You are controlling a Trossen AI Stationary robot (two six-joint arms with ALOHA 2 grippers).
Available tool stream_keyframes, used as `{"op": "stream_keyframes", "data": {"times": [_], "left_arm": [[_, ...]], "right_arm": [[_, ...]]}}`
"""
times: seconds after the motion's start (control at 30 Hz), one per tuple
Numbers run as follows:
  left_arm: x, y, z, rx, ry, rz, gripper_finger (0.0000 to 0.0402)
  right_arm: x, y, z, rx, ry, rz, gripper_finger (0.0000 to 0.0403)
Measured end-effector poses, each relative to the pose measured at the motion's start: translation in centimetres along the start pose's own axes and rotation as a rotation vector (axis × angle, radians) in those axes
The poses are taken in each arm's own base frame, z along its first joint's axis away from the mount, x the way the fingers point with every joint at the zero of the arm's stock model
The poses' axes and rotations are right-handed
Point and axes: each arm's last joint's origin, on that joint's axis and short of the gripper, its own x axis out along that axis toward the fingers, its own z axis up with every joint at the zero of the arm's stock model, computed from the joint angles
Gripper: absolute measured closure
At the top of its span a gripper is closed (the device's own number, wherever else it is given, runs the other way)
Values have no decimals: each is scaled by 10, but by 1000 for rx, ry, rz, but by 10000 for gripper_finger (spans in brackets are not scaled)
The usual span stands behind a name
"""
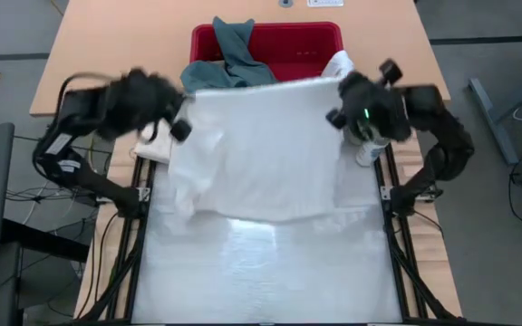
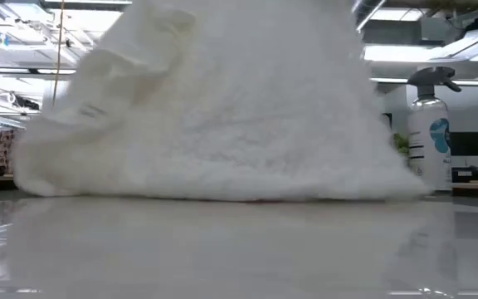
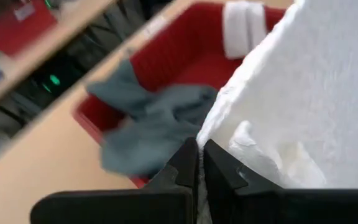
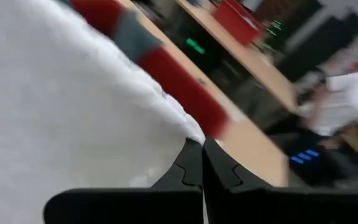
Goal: Fold Laundry from Bin
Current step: Fold the white shirt
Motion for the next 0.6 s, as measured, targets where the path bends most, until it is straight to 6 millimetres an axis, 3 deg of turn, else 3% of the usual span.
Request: {"op": "stream_keyframes", "data": {"times": [0.13,0.27,0.43,0.6], "left_arm": [[37,16,20,154,-84,24,401],[56,17,32,330,-89,59,401],[50,2,35,356,-11,36,401],[34,-23,6,296,214,-291,401]], "right_arm": [[23,-16,2,-76,57,-100,386],[29,-25,2,-156,87,-196,386],[15,-19,-5,-180,79,-169,386],[-11,3,-11,-44,0,158,386]]}}
